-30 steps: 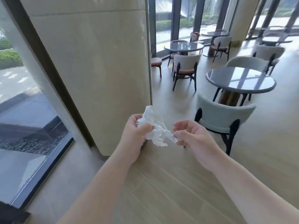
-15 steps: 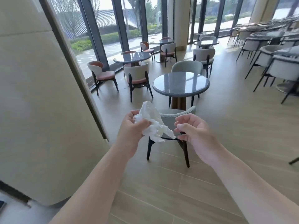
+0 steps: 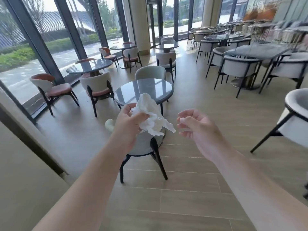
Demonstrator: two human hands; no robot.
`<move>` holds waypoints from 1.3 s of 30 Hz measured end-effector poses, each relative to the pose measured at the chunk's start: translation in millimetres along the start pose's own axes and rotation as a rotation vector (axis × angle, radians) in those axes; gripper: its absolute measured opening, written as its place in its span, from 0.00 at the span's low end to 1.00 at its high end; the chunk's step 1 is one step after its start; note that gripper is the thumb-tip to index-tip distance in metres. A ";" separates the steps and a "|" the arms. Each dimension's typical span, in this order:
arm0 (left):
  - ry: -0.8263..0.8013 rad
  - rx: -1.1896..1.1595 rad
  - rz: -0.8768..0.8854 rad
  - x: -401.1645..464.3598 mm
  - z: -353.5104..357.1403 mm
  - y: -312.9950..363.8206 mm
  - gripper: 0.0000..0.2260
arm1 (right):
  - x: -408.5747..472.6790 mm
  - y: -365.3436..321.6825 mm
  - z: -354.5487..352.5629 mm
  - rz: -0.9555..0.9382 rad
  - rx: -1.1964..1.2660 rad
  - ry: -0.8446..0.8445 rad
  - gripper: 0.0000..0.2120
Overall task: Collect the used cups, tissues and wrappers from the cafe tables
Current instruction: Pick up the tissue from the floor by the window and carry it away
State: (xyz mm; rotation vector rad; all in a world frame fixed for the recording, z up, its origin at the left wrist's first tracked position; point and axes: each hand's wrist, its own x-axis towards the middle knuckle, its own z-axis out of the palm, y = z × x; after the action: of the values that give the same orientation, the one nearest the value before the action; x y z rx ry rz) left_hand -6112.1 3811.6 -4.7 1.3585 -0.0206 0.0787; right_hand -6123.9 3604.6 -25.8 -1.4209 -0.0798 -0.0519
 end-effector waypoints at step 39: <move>-0.348 -0.028 -0.098 545.8 261.6 -103.7 0.22 | 479.8 16.2 -238.5 -0.072 -0.038 0.360 0.11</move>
State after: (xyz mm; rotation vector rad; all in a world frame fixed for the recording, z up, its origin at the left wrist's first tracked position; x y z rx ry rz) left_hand -5552.7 3558.8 -17.6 1.3293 -0.2464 -0.2397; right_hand -5638.7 3376.8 -35.5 -1.4264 0.1686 -0.3683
